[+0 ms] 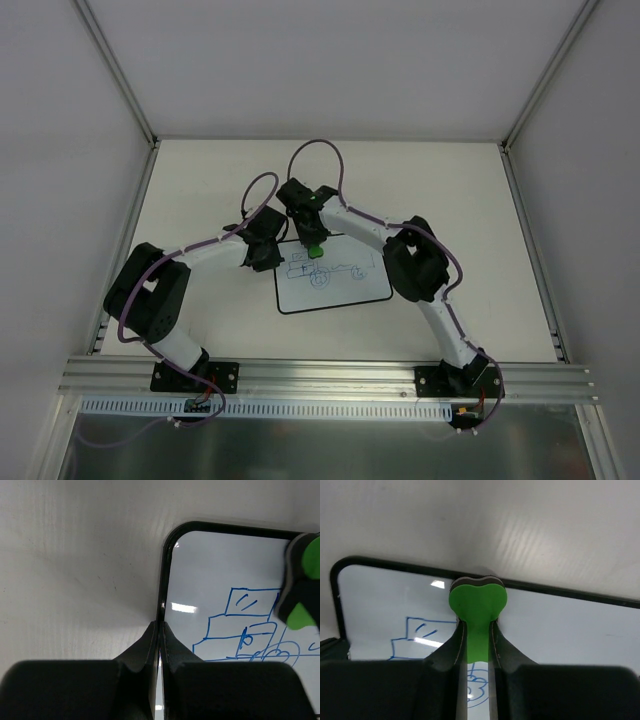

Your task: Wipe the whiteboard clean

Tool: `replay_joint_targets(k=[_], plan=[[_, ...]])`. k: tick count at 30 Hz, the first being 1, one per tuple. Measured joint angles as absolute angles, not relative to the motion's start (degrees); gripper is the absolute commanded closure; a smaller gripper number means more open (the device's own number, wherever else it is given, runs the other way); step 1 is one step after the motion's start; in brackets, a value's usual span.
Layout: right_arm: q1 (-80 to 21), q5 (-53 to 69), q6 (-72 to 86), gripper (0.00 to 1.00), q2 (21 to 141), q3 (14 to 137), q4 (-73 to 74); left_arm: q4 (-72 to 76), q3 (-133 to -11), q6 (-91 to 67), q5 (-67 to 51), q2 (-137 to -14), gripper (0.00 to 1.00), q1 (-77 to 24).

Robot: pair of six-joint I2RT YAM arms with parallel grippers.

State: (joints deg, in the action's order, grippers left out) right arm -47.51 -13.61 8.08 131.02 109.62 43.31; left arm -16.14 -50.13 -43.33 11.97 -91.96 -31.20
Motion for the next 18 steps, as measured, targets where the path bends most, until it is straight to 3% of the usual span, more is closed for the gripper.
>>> replay_joint_targets(k=[7, 13, 18], plan=[[-47.05, -11.20, 9.02, 1.00, 126.15, 101.14, 38.39, -15.84, -50.11, -45.01, 12.43, -91.96, 1.00, -31.48], [-33.50, -11.62, 9.80, 1.00, 112.36, 80.86, 36.82, -15.62, -50.04, -47.03, 12.56, -91.96, 1.00, -31.92], [-29.47, -13.74, 9.50, 1.00, 108.77, 75.96, 37.30, -15.20, -50.04, -47.66, 12.58, -91.96, 1.00, -31.94]])
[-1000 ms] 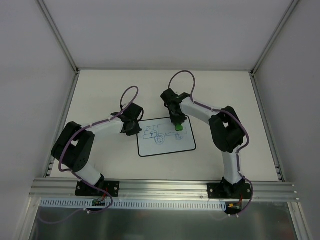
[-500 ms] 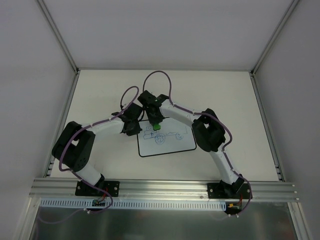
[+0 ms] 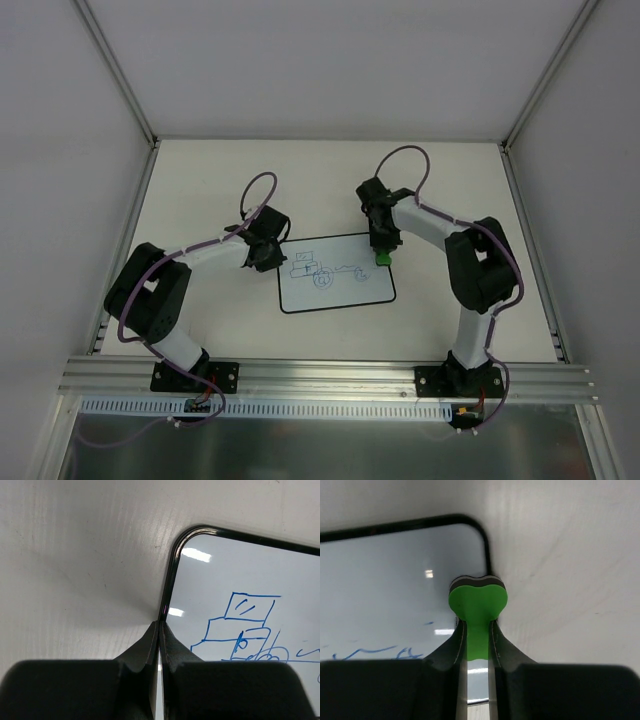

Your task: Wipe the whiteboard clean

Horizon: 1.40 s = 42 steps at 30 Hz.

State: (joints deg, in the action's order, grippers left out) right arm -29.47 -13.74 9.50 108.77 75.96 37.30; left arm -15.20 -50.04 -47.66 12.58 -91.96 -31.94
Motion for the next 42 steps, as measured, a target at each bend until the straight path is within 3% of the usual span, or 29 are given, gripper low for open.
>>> replay_joint_targets(k=[10, 16, 25, 37, 42], plan=[[-51.00, -6.52, 10.79, 1.00, 118.54, 89.84, 37.56, -16.05, -49.91, -49.45, 12.58, -91.96, 1.00, -31.92], [-48.60, -3.49, 13.08, 1.00, 115.55, 84.84, 33.58, -15.40, -49.30, -50.70, 12.86, -91.37, 1.00, -31.92], [-30.11, -3.49, 14.98, 1.00, 102.91, 67.81, 32.14, -15.25, -49.30, -52.05, 12.84, -91.37, 1.00, -31.94], [-46.17, -7.51, 17.21, 1.00, 108.14, 74.54, 33.85, -15.29, -49.30, -52.82, 12.88, -91.37, 1.00, -31.94], [-44.34, -7.99, 20.62, 1.00, 104.27, 69.06, 31.07, -15.33, -49.30, -53.43, 12.86, -91.37, 1.00, -31.94]])
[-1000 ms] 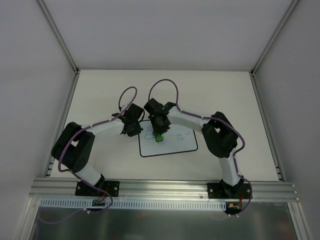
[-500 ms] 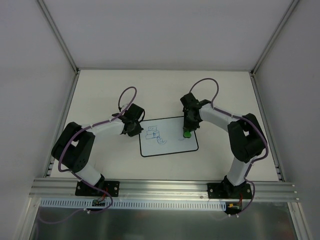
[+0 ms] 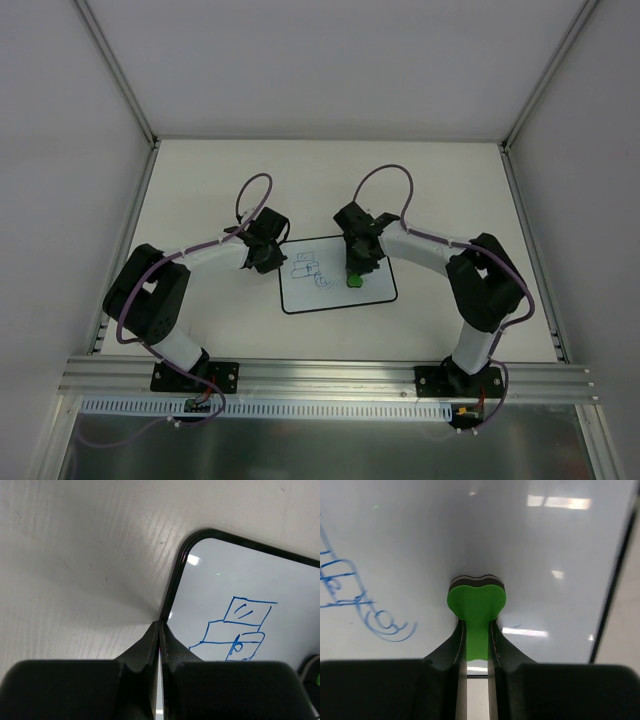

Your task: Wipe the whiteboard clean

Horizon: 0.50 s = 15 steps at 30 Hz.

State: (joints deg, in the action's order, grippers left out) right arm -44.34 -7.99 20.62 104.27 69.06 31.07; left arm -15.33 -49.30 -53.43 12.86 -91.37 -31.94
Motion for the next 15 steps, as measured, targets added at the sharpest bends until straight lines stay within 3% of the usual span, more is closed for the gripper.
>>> replay_joint_targets(k=[8, 15], plan=[[-34.09, -13.82, 22.04, 1.00, 99.31, 63.48, 34.52, -15.27, -49.30, -53.76, 12.47, -91.37, 1.00, -31.97], [-41.39, -16.01, 21.41, 1.00, 105.95, 71.79, 38.94, -15.29, -49.32, -54.43, 12.51, -91.37, 1.00, -31.94]])
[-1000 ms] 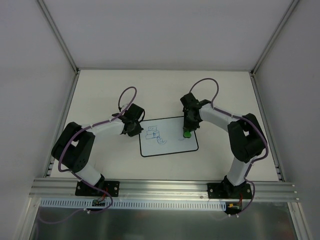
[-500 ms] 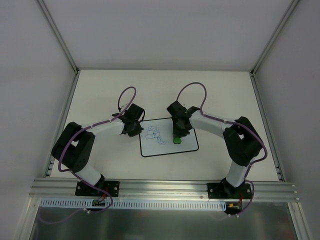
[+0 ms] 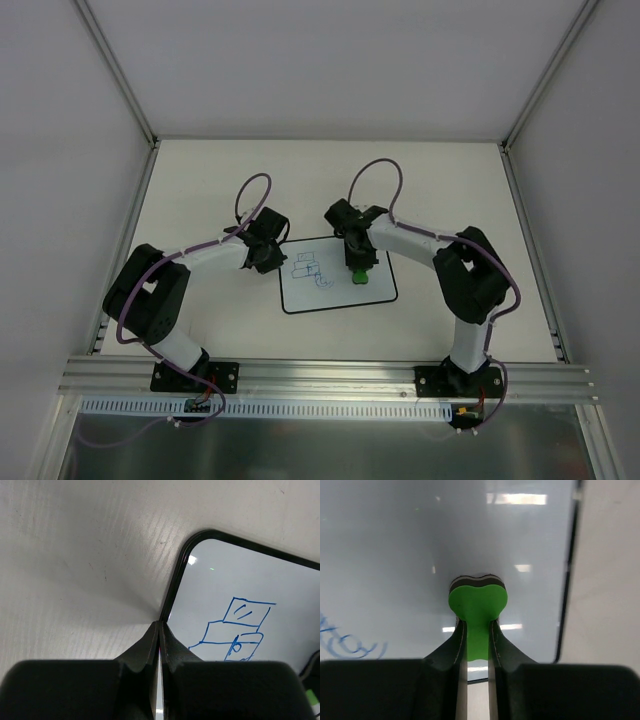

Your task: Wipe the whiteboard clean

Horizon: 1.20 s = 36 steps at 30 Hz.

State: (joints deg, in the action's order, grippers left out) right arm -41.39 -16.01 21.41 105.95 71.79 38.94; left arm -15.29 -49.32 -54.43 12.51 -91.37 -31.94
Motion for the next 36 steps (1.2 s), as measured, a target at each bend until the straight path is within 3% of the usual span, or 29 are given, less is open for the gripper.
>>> replay_joint_targets(k=[6, 9, 10, 11, 12, 13, 16, 17, 22, 26, 29, 36], plan=[[-48.99, -12.25, 21.85, 0.91, 111.26, 79.29, 37.85, -15.29, -49.34, -54.39, 12.95, -91.35, 1.00, -31.94], [-49.34, -11.88, 21.98, 0.78, 111.37, 79.50, 37.67, -15.44, -49.34, -54.06, 13.45, -91.05, 0.96, -31.94], [-49.19, -11.68, 22.04, 0.74, 111.33, 79.50, 37.67, -15.53, -49.34, -53.71, 13.65, -90.83, 0.91, -31.94], [-49.08, -11.57, 22.04, 0.64, 111.26, 79.44, 37.60, -15.57, -49.36, -53.41, 13.76, -90.61, 0.85, -31.94], [-48.99, -11.53, 21.91, 0.58, 111.04, 79.29, 37.45, -15.68, -49.36, -52.90, 13.89, -90.28, 0.69, -31.94], [-48.93, -11.57, 21.69, 0.50, 110.74, 78.94, 37.34, -15.79, -49.45, -52.23, 14.00, -89.84, 0.60, -31.94], [-47.81, -11.64, 20.78, 0.40, 108.99, 77.82, 37.58, -15.94, -49.80, -51.00, 14.15, -88.18, 0.34, -31.94], [-47.18, -11.62, 20.36, 0.37, 107.90, 77.32, 37.56, -16.08, -50.00, -50.13, 14.20, -87.33, 0.31, -31.97], [-41.69, -11.27, 17.37, 0.39, 97.51, 72.64, 36.14, -17.43, -52.49, -47.27, 14.15, -82.26, 0.20, -32.03], [-32.99, -8.69, 13.72, 0.52, 88.84, 65.82, 33.41, -18.11, -56.16, -46.17, 13.91, -80.75, 0.07, -33.85], [-26.74, -7.11, 10.68, 0.60, 87.77, 61.91, 32.42, -18.50, -58.87, -45.84, 13.85, -81.67, 0.04, -37.06], [-22.17, -0.89, 6.55, 0.63, 91.61, 57.28, 29.45, -19.59, -65.67, -45.71, 13.91, -91.50, 0.01, -45.08]])
